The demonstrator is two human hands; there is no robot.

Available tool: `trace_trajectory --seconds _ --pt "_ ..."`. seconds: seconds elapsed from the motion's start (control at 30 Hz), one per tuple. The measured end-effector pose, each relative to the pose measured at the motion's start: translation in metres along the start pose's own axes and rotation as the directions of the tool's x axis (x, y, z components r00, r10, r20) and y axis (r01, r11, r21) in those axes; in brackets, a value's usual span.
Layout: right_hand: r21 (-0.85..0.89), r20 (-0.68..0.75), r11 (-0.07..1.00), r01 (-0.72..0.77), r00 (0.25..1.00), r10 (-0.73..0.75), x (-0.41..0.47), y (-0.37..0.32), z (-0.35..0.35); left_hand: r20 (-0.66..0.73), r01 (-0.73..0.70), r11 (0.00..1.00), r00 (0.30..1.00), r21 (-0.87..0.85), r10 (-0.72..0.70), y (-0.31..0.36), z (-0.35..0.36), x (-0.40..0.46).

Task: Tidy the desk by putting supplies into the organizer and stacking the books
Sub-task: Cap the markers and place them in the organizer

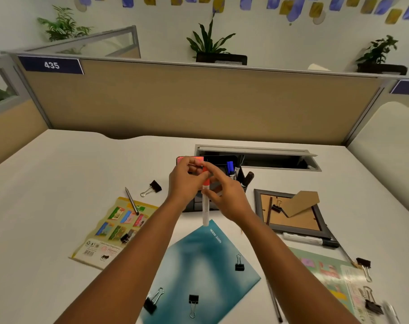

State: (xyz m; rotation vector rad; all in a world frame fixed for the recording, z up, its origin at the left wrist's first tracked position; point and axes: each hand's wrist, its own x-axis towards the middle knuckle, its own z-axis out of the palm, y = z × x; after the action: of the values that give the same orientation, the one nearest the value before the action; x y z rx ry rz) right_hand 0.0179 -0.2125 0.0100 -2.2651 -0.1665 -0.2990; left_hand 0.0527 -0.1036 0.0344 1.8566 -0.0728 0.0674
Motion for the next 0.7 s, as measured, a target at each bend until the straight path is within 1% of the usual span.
trace_trajectory --seconds 0.07,0.1,0.13,0.17,0.2,0.23,0.27,0.3,0.33,0.37,0.4,0.43,0.47,0.6,0.7 --pt "-0.01 -0.014 1.0 0.011 1.0 -0.011 0.0 0.004 -0.009 0.019 -0.028 1.0 0.999 -0.005 0.028 -0.005 0.004 -0.001" --pt "0.018 -0.068 1.0 0.009 0.998 -0.007 0.001 0.006 -0.015 0.007 -0.054 0.998 0.999 0.028 0.054 -0.01 0.005 -0.001" --pt "0.074 -0.166 0.997 0.008 0.986 0.004 0.003 0.008 -0.022 -0.019 -0.08 0.992 0.996 0.094 0.082 -0.016 0.005 0.0" --pt "0.14 -0.301 0.99 0.025 0.953 0.018 0.004 0.011 -0.029 -0.043 -0.096 0.977 0.993 0.188 0.106 -0.025 0.004 0.0" --pt "0.178 -0.456 0.982 0.057 0.89 0.031 0.006 0.017 -0.038 -0.05 -0.093 0.95 0.992 0.298 0.113 -0.035 0.002 0.001" --pt "0.181 -0.602 0.98 0.084 0.797 0.043 0.008 0.022 -0.046 -0.027 -0.072 0.905 0.995 0.418 0.092 -0.047 0.0 0.002" --pt "0.162 -0.719 0.983 0.089 0.693 0.056 0.009 0.029 -0.054 0.023 -0.049 0.838 0.999 0.543 0.044 -0.057 -0.002 0.002" --pt "0.15 -0.798 0.986 0.072 0.598 0.078 0.01 0.036 -0.061 0.091 -0.042 0.754 0.996 0.656 -0.024 -0.066 -0.004 0.002" --pt "0.156 -0.844 0.987 0.038 0.523 0.113 0.011 0.043 -0.067 0.153 -0.051 0.674 0.984 0.737 -0.092 -0.072 -0.005 0.001" --pt "0.18 -0.863 0.984 -0.003 0.479 0.159 0.011 0.051 -0.07 0.196 -0.065 0.618 0.97 0.783 -0.146 -0.076 -0.005 0.001" --pt "0.204 -0.864 0.978 -0.047 0.462 0.202 0.011 0.058 -0.072 0.221 -0.077 0.586 0.959 0.807 -0.179 -0.078 -0.005 0.001" --pt "0.222 -0.851 0.971 -0.085 0.47 0.236 0.011 0.065 -0.073 0.236 -0.087 0.565 0.952 0.821 -0.197 -0.078 -0.006 0.003" --pt "0.234 -0.83 0.967 -0.106 0.496 0.255 0.012 0.072 -0.072 0.247 -0.095 0.544 0.946 0.833 -0.212 -0.076 -0.007 0.004" --pt "0.243 -0.686 0.966 -0.084 0.69 0.232 0.019 0.084 -0.061 0.271 -0.135 0.431 0.923 0.892 -0.272 -0.071 -0.011 0.01" --pt "0.245 -0.579 0.966 -0.081 0.787 0.212 0.026 0.085 -0.056 0.269 -0.15 0.378 0.92 0.914 -0.284 -0.071 -0.01 0.009"
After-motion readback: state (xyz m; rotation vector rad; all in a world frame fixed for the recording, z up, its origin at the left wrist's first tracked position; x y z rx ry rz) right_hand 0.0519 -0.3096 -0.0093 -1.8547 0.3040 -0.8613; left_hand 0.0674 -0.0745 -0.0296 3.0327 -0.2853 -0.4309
